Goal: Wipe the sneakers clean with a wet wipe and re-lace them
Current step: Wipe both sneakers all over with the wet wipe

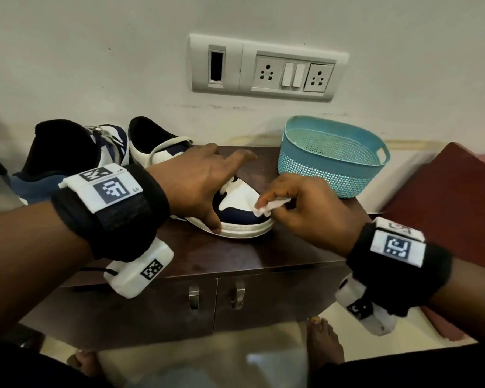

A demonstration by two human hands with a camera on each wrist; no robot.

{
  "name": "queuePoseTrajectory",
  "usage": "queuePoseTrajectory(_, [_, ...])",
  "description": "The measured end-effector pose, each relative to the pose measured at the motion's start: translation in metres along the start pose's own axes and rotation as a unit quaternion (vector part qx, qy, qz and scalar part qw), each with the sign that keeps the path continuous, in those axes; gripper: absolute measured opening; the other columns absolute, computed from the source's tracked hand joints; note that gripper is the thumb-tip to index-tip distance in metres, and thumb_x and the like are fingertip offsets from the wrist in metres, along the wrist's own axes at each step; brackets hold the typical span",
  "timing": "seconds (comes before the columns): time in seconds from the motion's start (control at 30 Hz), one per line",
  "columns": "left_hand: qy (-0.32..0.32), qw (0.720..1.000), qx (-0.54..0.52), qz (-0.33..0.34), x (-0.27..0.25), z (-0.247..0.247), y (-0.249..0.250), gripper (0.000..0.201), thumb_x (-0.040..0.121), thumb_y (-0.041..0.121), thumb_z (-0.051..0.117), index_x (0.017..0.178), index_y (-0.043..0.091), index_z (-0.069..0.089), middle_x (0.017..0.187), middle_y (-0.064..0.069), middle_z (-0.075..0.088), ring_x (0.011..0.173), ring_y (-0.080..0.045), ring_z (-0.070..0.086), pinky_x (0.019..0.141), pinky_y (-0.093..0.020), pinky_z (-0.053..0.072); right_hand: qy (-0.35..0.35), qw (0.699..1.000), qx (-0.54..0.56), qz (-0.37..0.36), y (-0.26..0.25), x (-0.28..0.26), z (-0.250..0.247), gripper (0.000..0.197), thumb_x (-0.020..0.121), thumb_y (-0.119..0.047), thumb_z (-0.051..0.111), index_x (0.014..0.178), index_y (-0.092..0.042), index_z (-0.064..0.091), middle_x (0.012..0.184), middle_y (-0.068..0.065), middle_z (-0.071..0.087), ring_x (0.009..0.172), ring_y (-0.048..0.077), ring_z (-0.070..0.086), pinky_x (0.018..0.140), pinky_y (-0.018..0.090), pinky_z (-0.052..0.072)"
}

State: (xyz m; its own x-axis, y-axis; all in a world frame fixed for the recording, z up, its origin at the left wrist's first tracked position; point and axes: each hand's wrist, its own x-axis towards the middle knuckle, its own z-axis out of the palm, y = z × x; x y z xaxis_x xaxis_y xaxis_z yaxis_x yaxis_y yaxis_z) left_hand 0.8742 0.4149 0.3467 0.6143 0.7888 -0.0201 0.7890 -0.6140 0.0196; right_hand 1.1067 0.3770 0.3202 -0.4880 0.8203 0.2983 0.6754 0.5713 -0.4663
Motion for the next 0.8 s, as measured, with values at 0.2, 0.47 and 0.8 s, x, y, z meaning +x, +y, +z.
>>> queuePoseTrajectory(0.2, [-0.007,1.0,0.001,0.007,-0.001,-0.001,-0.003,0.133,0.053,0.054,0.093,0.153,0.03,0.009,0.128,0.001,0.063,0.112,-0.022,0.045,0.096,-0.04,0.041,-0.111,0.991,0.031,-0.065,-0.007,-0.013,-0.014,0.027,0.081,0.001,0.074,0.093,-0.022,0.083,0.096,-0.009,0.074,0.089,0.006,0.071,0.08,0.028,0.057])
queuePoseTrajectory(0.47, [-0.007,1.0,-0.002,0.007,0.001,0.0,-0.002,0.131,0.054,0.054,0.093,0.152,0.032,0.009,0.131,0.001,0.063,0.115,-0.022,0.045,0.099,-0.04,0.041,0.019,0.999,0.045,0.019,0.007,-0.009,-0.008,0.021,0.08,-0.007,0.076,0.086,-0.026,0.082,0.091,-0.01,0.074,0.085,0.008,0.069,0.078,0.033,0.055])
queuePoseTrajectory(0.8, [-0.006,1.0,0.002,0.015,0.001,0.002,-0.003,0.131,0.055,0.051,0.094,0.153,0.03,0.01,0.132,0.001,0.062,0.119,-0.023,0.044,0.1,-0.04,0.039,-0.035,0.998,-0.015,-0.059,-0.005,-0.008,-0.003,0.024,0.079,-0.008,0.069,0.091,-0.024,0.082,0.094,-0.006,0.072,0.088,0.007,0.068,0.079,0.023,0.053])
